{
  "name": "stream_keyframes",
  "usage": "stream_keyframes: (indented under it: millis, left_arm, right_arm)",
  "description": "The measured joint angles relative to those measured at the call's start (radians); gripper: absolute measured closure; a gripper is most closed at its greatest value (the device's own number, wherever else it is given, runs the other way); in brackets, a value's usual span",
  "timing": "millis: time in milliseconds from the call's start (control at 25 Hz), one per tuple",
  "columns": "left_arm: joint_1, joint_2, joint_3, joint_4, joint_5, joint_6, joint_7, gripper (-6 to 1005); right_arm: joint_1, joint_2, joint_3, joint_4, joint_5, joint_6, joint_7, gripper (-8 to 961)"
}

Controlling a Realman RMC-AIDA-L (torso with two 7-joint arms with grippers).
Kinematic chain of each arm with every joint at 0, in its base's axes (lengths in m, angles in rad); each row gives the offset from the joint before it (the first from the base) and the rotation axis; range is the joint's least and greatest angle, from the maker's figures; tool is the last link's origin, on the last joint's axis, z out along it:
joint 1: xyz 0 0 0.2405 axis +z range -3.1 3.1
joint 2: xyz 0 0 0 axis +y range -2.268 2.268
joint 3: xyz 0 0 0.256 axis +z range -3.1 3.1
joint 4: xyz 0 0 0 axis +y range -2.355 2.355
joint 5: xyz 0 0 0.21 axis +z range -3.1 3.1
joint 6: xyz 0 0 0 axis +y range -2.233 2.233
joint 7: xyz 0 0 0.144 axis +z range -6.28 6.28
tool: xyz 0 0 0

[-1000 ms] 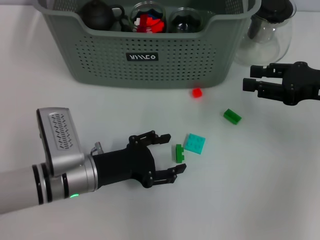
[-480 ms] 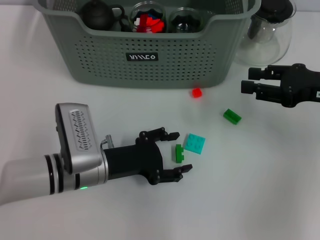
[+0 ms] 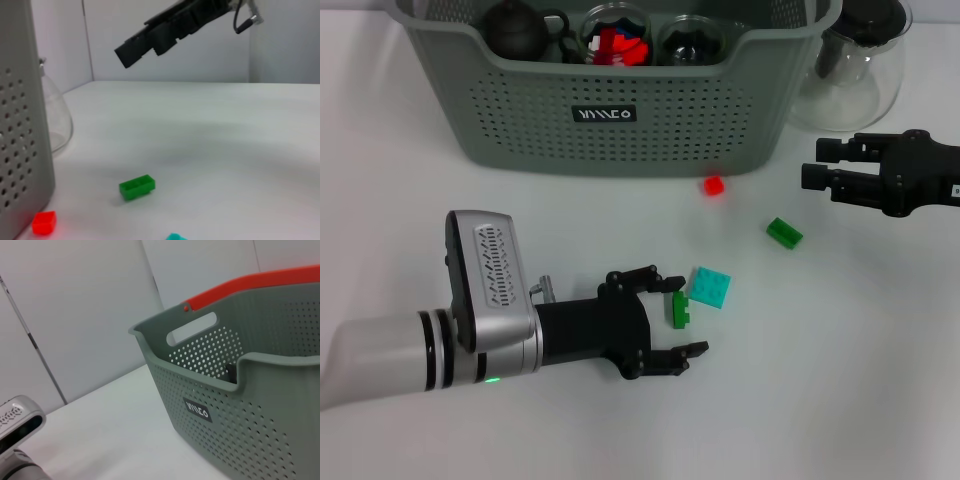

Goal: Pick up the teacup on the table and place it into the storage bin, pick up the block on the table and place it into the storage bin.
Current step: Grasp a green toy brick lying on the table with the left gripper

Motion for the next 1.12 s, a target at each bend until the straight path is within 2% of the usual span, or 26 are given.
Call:
stream_keyframes:
  millis: [1080, 1120]
  left_arm:
    - [-0.008, -0.001, 0.01, 0.004, -0.002, -0.02, -0.005, 272]
    - [-0.009, 0.0, 0.01, 0.005, -0.002, -0.021, -0.005, 321]
  right_arm:
    - [0.004, -0.001, 0.0, 0.0, 0.0, 0.002, 0.004, 430]
    - [0.005, -0.002, 0.0, 0.0, 0.0, 0.002, 0.004, 430]
